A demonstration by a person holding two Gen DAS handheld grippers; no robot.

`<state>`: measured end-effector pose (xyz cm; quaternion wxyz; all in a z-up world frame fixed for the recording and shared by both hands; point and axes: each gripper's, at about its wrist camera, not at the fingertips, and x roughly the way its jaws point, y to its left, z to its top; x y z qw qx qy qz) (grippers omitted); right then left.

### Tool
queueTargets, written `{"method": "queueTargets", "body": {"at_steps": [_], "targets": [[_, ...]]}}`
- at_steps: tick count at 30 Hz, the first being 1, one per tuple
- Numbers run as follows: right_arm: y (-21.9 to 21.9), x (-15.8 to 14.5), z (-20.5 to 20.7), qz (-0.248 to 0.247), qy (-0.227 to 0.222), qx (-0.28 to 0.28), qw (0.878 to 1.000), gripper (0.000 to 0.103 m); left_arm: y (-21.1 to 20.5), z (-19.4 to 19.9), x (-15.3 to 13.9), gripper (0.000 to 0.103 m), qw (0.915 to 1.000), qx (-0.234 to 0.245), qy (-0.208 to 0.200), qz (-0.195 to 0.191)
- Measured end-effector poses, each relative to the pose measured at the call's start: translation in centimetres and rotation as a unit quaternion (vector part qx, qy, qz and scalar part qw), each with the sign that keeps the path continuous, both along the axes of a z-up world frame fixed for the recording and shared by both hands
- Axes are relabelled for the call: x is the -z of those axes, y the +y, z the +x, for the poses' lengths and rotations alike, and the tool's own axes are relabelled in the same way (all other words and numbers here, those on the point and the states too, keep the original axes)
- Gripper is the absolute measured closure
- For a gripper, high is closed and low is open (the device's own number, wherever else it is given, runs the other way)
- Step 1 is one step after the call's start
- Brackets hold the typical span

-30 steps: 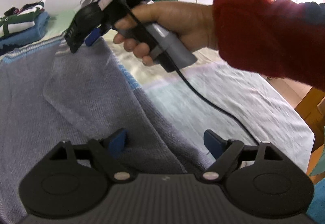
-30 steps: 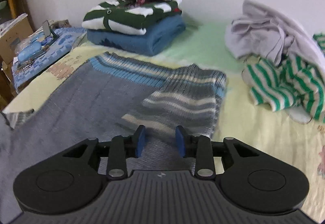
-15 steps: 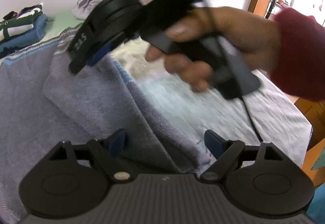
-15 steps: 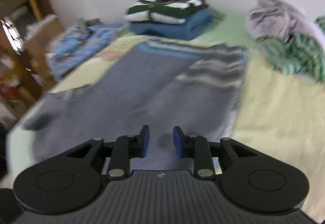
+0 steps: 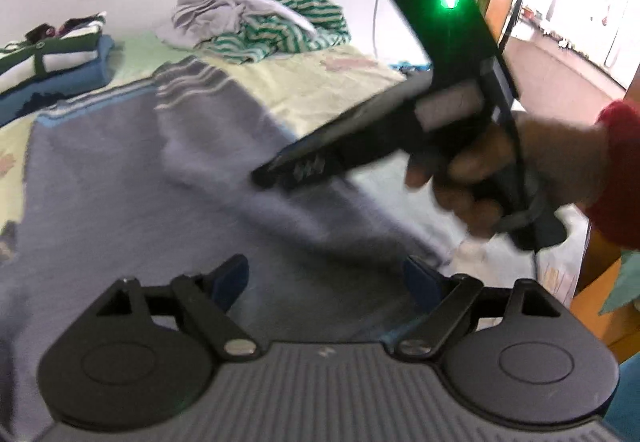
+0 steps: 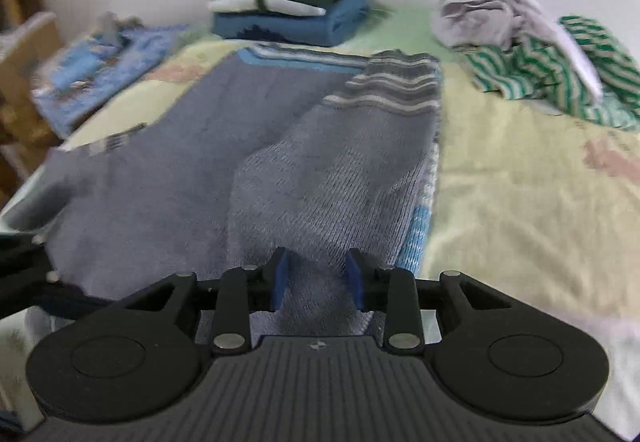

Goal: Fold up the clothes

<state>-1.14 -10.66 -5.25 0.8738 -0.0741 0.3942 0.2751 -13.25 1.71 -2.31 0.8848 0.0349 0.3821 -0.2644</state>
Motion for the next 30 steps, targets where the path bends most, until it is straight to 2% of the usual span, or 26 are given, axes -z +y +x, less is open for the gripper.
{"method": "queueTargets", "body": {"at_steps": [3,6,10,12,13,16,19,23,27,30], "targets": [[2.8,-2.0,-0.8,0.031,-0.016,-0.030,0.999,0.069,2.8,-0.9,-0.1,0.018,0.9999,0.003,-0.007,0.007],[7.1,-2.9,-1.1,0.028,-0.016,-0.047,0.998,0.068,6.7,-1.9,-0.1,0.018,0.9999,-0.011,0.001,0.002],[11.7,-2.8,-0.8,0.093,0.026,-0.064,0.993,0.068,11.4,-2.9,-0.1,0.018,0.9984,-0.051,0.023,-0.013],[13.8,-2.9,-1.0,0.098,0.031,-0.077,0.992,0.067,13.7,-3.4,-0.1,0.019,0.9965,-0.073,0.034,-0.021],[14.8,-3.0,-1.2,0.085,0.024,-0.081,0.993,0.065,15.2,-3.9,-0.3,0.019,0.9946,-0.094,0.035,-0.027],[15.8,-2.9,-1.5,0.062,0.015,-0.073,0.995,0.054,19.7,-5.4,-1.0,0.017,0.9852,-0.162,0.033,-0.046],[14.5,-2.4,-1.3,0.103,0.052,-0.047,0.992,0.054,23.6,-6.9,-0.6,0.017,0.9717,-0.225,0.046,-0.056],[13.7,-1.8,-1.7,0.131,0.079,-0.014,0.988,0.053,25.3,-6.7,0.8,0.017,0.9611,-0.265,0.052,-0.057],[13.2,-1.8,-2.3,0.128,0.078,0.001,0.989,0.052,26.7,-4.3,1.4,0.018,0.9479,-0.299,0.049,-0.097],[11.9,-1.8,-2.9,0.131,0.074,0.026,0.988,0.051,27.6,-2.1,2.1,0.032,0.9389,-0.315,0.063,-0.122]]}}
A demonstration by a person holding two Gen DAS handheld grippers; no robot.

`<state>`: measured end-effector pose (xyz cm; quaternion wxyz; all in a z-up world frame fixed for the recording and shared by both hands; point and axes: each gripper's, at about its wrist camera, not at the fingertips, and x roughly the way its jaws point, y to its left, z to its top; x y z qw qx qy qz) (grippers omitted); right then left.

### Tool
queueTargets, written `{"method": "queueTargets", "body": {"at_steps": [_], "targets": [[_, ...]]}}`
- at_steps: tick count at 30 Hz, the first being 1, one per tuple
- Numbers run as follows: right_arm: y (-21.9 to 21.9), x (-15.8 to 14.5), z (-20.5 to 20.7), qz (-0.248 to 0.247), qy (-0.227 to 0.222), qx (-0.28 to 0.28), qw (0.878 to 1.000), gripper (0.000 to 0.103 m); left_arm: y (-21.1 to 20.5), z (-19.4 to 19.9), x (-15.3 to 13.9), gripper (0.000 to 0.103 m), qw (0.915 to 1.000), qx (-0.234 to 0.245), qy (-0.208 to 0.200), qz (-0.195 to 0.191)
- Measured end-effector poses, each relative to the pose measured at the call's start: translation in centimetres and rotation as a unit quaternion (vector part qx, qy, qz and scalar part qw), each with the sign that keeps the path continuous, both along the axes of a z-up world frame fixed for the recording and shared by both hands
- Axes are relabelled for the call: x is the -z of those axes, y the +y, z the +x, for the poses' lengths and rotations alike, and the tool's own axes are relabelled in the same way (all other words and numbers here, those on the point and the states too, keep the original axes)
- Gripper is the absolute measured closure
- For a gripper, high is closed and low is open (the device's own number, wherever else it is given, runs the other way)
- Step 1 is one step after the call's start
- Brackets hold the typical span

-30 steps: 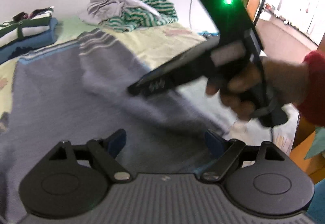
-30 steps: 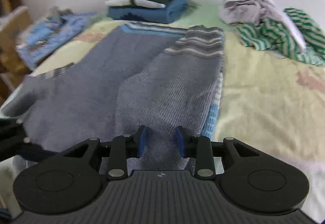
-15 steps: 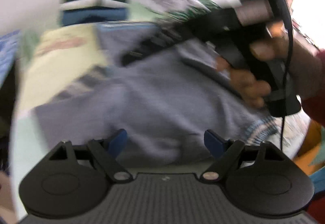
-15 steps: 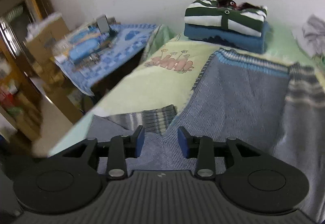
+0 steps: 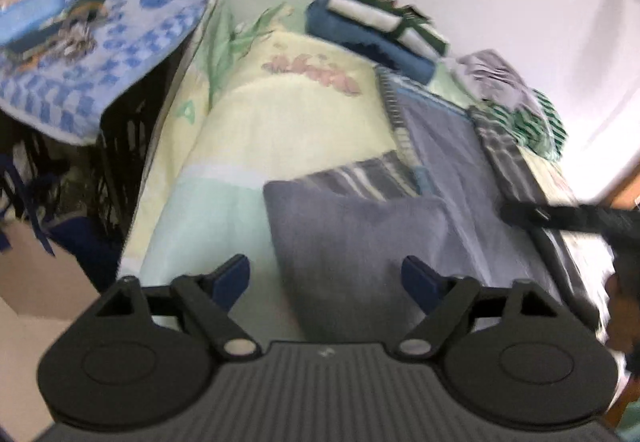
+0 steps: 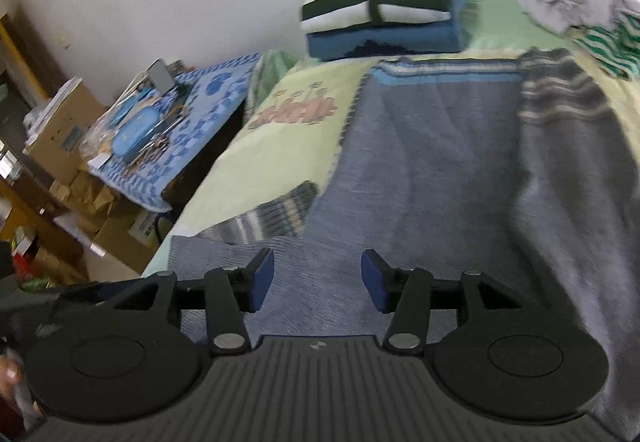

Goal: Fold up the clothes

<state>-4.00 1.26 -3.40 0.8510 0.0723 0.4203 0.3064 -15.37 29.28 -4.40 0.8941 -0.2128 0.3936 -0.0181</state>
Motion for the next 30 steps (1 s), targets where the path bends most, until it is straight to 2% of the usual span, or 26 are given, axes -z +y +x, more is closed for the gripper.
{"method": "queueTargets", "body": {"at_steps": [2,4,5,6,7,11,14,17,20,24,30], "targets": [[-1.2,0.0,-0.4,0.006,0.002,0.020,1.000,0.050,0.3,1.1,0.2,0.044,0.9999,-0.008,0.000,-0.010],[-2.4,0.0,-0.8,0.007,0.004,0.041,0.999,0.049,0.3,1.6,0.2,0.072,0.9999,-0.008,0.003,-0.010],[-3.1,0.1,-1.0,0.007,0.006,0.051,0.999,0.049,0.2,1.6,0.1,0.079,0.9999,-0.009,0.004,-0.009],[-3.7,0.2,-1.1,0.008,0.007,0.060,0.998,0.049,0.2,1.7,0.0,0.093,0.9999,-0.010,0.004,-0.008],[-4.3,0.3,-1.3,0.009,0.009,0.069,0.998,0.049,0.2,1.6,-0.2,0.096,0.9998,-0.013,0.002,-0.013],[-6.5,0.7,-1.8,0.023,0.020,0.095,0.995,0.048,0.0,1.6,-1.6,0.098,0.9991,-0.027,-0.010,-0.031],[-7.7,0.9,-1.8,0.033,0.025,0.096,0.995,0.048,-1.3,1.6,-3.5,0.098,0.9975,-0.035,-0.040,-0.047],[-8.6,0.7,-1.6,0.038,0.020,0.083,0.996,0.048,-4.4,2.2,-5.7,0.098,0.9963,-0.011,-0.069,-0.051],[-10.1,0.5,-1.4,0.046,0.016,0.077,0.996,0.047,-8.3,3.2,-6.6,0.098,0.9954,0.020,-0.080,-0.049],[-12.8,0.5,-1.3,0.060,0.019,0.076,0.995,0.047,-14.1,4.6,-5.6,0.098,0.9953,0.056,-0.071,-0.035],[-15.9,0.5,-0.7,0.059,0.017,0.071,0.996,0.046,-20.4,6.1,-1.7,0.098,0.9957,0.088,-0.031,0.000]]}}
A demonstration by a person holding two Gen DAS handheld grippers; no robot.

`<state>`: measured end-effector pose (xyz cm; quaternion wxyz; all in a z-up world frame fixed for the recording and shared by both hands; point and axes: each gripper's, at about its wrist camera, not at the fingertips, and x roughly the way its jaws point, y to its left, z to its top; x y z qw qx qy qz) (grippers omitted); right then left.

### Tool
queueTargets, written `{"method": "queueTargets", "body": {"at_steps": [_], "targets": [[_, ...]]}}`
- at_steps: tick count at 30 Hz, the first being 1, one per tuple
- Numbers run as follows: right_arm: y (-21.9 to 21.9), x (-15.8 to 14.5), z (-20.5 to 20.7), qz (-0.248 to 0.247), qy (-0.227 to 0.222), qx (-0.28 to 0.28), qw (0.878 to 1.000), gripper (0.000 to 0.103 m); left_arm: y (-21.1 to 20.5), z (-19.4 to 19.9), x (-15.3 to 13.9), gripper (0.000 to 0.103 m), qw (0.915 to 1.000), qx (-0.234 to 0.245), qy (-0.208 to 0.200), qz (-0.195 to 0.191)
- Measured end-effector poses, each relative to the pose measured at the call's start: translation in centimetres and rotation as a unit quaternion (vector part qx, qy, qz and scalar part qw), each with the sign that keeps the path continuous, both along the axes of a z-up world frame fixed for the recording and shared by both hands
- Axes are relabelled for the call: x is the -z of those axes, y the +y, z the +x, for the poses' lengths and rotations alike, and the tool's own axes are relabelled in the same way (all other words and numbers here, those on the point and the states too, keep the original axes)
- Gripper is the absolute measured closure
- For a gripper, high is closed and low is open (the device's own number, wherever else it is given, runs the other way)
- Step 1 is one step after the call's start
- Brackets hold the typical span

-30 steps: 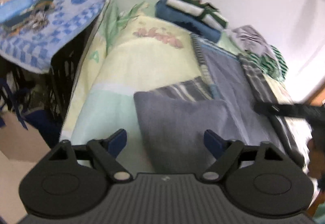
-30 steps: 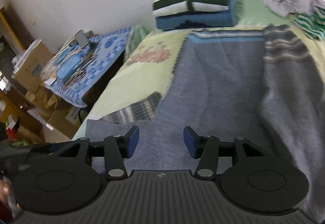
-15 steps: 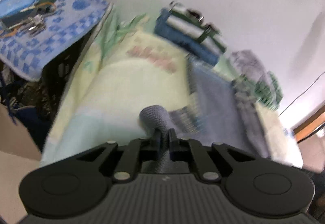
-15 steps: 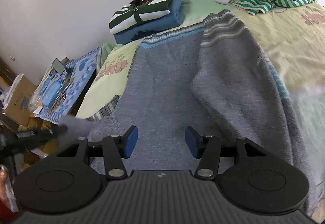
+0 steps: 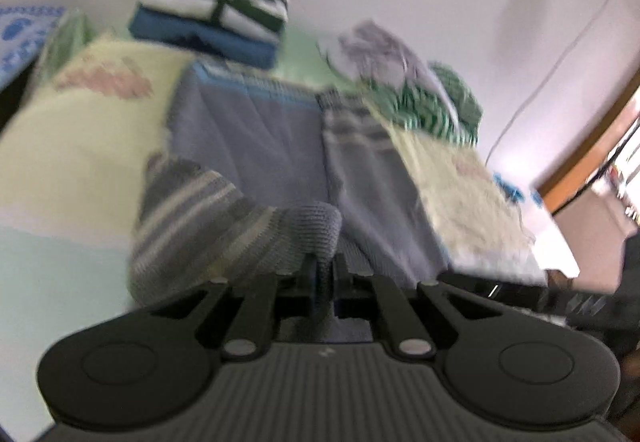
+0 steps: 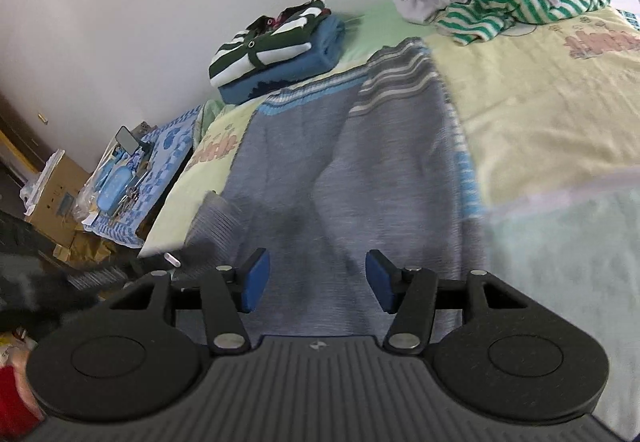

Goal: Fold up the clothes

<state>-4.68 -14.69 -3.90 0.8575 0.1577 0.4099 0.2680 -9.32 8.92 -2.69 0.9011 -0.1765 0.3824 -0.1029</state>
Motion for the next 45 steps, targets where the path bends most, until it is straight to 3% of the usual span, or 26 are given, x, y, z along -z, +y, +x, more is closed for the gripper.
{"method": "queueTargets", "body": {"at_steps": [5,6,7,10,13,16,19,25,27,29,30,33,39,42,45], "targets": [[-0.2,-0.5,1.3,0.003,-0.009,-0.032,0.999,0.046,-1.9,-0.5,1.7,0.093,0.9992,0.002,0.011,0.039],[0.4,-0.6,1.6,0.004,-0.012,-0.044,0.999,0.046,-2.1,-1.0,1.3,0.087,0.9986,0.005,0.005,0.052],[1.0,-0.8,1.9,0.004,-0.015,-0.056,0.998,0.046,-2.2,-1.6,0.8,0.073,0.9978,0.009,-0.001,0.066],[3.7,-1.5,2.7,0.006,-0.031,-0.101,0.994,0.046,-1.9,-3.9,-0.9,0.056,0.9948,0.005,-0.024,0.099],[8.0,-2.2,3.0,0.010,-0.045,-0.150,0.988,0.046,-0.6,-6.2,-1.6,0.043,0.9920,-0.004,-0.016,0.125],[13.0,-2.1,2.4,-0.010,-0.060,-0.193,0.979,0.043,0.7,-7.7,-1.3,0.042,0.9892,-0.018,0.000,0.146],[17.6,-1.1,1.2,-0.060,-0.080,-0.226,0.969,0.043,1.5,-8.1,-0.6,0.042,0.9876,-0.016,0.011,0.156],[20.9,2.0,-0.4,-0.162,-0.116,-0.234,0.952,0.045,1.9,-7.6,0.0,0.033,0.9835,0.032,0.000,0.178],[20.3,2.0,0.1,-0.157,-0.106,-0.213,0.959,0.061,2.2,-7.3,0.1,0.031,0.9827,0.052,-0.002,0.178],[19.1,1.7,0.8,-0.133,-0.085,-0.185,0.970,0.090,2.4,-6.8,0.3,0.028,0.9809,0.068,-0.003,0.182],[18.0,1.4,1.2,-0.111,-0.071,-0.169,0.977,0.093,2.4,-6.6,0.4,0.026,0.9800,0.076,-0.005,0.184],[14.9,0.1,1.5,-0.084,-0.068,-0.109,0.988,0.095,2.5,-6.0,0.5,0.024,0.9769,0.099,-0.011,0.189],[6.5,-1.2,0.9,-0.009,-0.046,0.022,0.999,0.095,2.2,-4.9,0.5,0.023,0.9733,0.133,-0.020,0.186],[3.6,0.0,0.1,-0.015,-0.025,0.069,0.997,0.092,1.8,-4.7,0.6,0.023,0.9730,0.142,-0.021,0.181],[1.0,1.3,-0.8,-0.031,-0.002,0.111,0.993,0.079,1.3,-4.5,0.8,0.023,0.9713,0.151,-0.019,0.183]]}}
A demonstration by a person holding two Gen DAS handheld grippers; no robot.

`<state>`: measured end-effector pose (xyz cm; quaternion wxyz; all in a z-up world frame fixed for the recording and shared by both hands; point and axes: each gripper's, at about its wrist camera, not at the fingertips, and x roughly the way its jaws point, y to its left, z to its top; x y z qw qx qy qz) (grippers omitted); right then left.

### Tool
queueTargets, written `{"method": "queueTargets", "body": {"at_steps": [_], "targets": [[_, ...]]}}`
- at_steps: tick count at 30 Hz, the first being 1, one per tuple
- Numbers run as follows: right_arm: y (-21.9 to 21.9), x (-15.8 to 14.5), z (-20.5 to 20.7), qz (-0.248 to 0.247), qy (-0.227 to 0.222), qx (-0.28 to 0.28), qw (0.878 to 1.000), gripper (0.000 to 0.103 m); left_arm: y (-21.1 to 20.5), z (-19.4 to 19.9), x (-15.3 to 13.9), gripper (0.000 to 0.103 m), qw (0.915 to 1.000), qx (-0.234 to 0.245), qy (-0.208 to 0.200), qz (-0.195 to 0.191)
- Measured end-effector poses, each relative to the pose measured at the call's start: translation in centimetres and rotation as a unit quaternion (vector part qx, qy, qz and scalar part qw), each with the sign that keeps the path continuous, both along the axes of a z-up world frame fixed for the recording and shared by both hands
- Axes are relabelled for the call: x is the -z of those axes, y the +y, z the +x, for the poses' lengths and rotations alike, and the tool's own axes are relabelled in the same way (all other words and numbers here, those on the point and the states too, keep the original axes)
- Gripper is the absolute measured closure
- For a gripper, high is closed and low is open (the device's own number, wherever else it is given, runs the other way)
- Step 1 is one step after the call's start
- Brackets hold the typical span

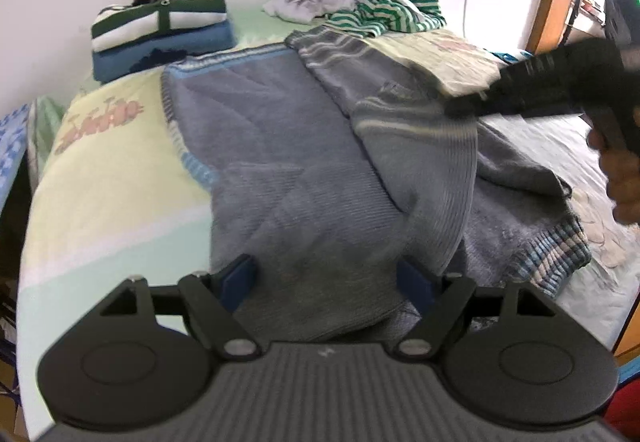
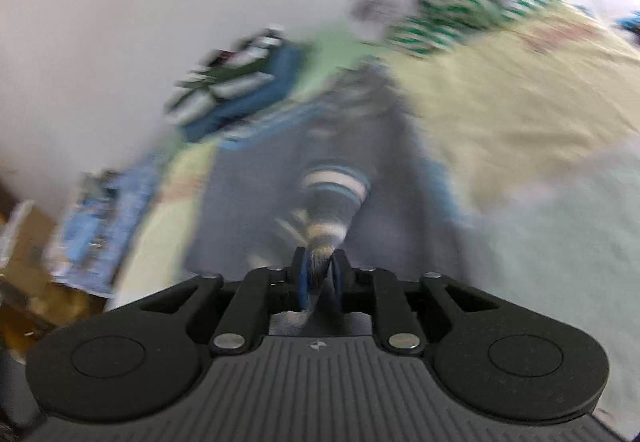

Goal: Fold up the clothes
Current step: 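Grasp the blue-and-cream striped cuff with the right gripper, then lift the sweater by the striped cuff with the right gripper and fold it over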

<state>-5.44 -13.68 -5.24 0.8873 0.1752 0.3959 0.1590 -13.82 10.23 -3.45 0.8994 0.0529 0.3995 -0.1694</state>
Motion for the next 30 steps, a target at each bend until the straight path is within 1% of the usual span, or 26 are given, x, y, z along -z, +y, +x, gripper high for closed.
{"method": "queueTargets", "body": {"at_steps": [1,2,3,4,5,7,9,12,13,16,19,20,21,22,23,25,26,27,28,30], "targets": [[-0.6,0.2,-0.4,-0.005,0.002,0.007,1.000,0.071,-0.2,0.1,0.1,0.023,1.0000,0.003,0.001,0.003],[-0.8,0.2,-0.8,-0.010,-0.004,0.005,1.000,0.067,-0.4,0.1,0.1,0.023,1.0000,0.005,0.002,0.005],[-1.1,0.1,-1.2,-0.015,-0.009,0.003,1.000,0.066,-0.5,0.2,0.2,0.023,0.9999,0.007,0.003,0.007],[-1.3,0.0,-1.5,-0.014,-0.014,0.000,1.000,0.062,-0.7,0.2,0.2,0.022,0.9999,0.008,0.004,0.009],[-1.4,-0.2,-1.5,-0.005,-0.019,-0.004,1.000,0.057,-0.8,0.2,0.1,0.022,0.9999,0.008,0.004,0.009],[-1.4,-0.2,-0.8,0.009,-0.026,-0.010,1.000,0.053,-1.1,0.2,0.2,0.020,0.9999,0.005,0.006,0.013],[-1.1,0.0,0.2,0.019,-0.027,-0.013,0.999,0.053,-1.4,0.2,0.2,0.018,0.9998,0.000,0.008,0.017],[-0.5,1.1,1.8,0.013,0.000,0.008,1.000,0.056,-1.7,-0.2,0.0,0.019,0.9997,-0.010,0.005,0.024],[-0.5,1.4,2.1,0.013,0.006,0.019,1.000,0.059,-1.9,-0.4,-0.1,0.019,0.9995,-0.014,0.003,0.027],[-0.5,1.5,2.1,0.020,0.002,0.037,0.999,0.058,-2.1,-1.2,0.0,0.018,0.9987,-0.031,-0.002,0.041],[-0.3,1.7,2.6,0.022,-0.007,0.032,0.999,0.057,-2.0,-1.7,0.3,0.017,0.9976,-0.049,0.002,0.049],[-0.2,1.7,2.7,0.022,-0.009,0.033,0.999,0.059,-2.0,-1.9,0.4,0.016,0.9972,-0.054,0.003,0.052],[-0.2,1.7,2.8,0.023,-0.010,0.034,0.999,0.061,-2.0,-2.0,0.5,0.014,0.9966,-0.061,0.001,0.056],[-0.3,1.6,2.8,0.026,-0.014,0.035,0.999,0.076,-1.9,-2.1,0.5,0.012,0.9960,-0.067,0.000,0.059],[-0.4,1.5,2.8,0.028,-0.019,0.034,0.999,0.087,-1.8,-2.2,0.6,0.012,0.9955,-0.074,-0.001,0.060],[-0.7,1.6,2.9,0.030,-0.021,0.032,0.999,0.086,-1.7,-2.3,0.7,0.011,0.9945,-0.084,-0.001,0.062],[-0.9,1.8,3.1,0.038,-0.014,0.033,0.999,0.082,-1.7,-2.4,0.8,0.011,0.9942,-0.088,-0.001,0.063],[-1.2,2.0,3.2,0.048,-0.009,0.036,0.998,0.081,-1.7,-2.4,0.9,0.011,0.9938,-0.092,-0.001,0.063],[-1.4,2.3,3.3,0.058,-0.007,0.039,0.997,0.077,-1.7,-2.5,1.0,0.011,0.9935,-0.094,-0.002,0.065],[-1.6,2.5,3.4,0.074,-0.010,0.043,0.996,0.072,-1.7,-2.6,1.0,0.011,0.9929,-0.098,-0.002,0.068]]}}
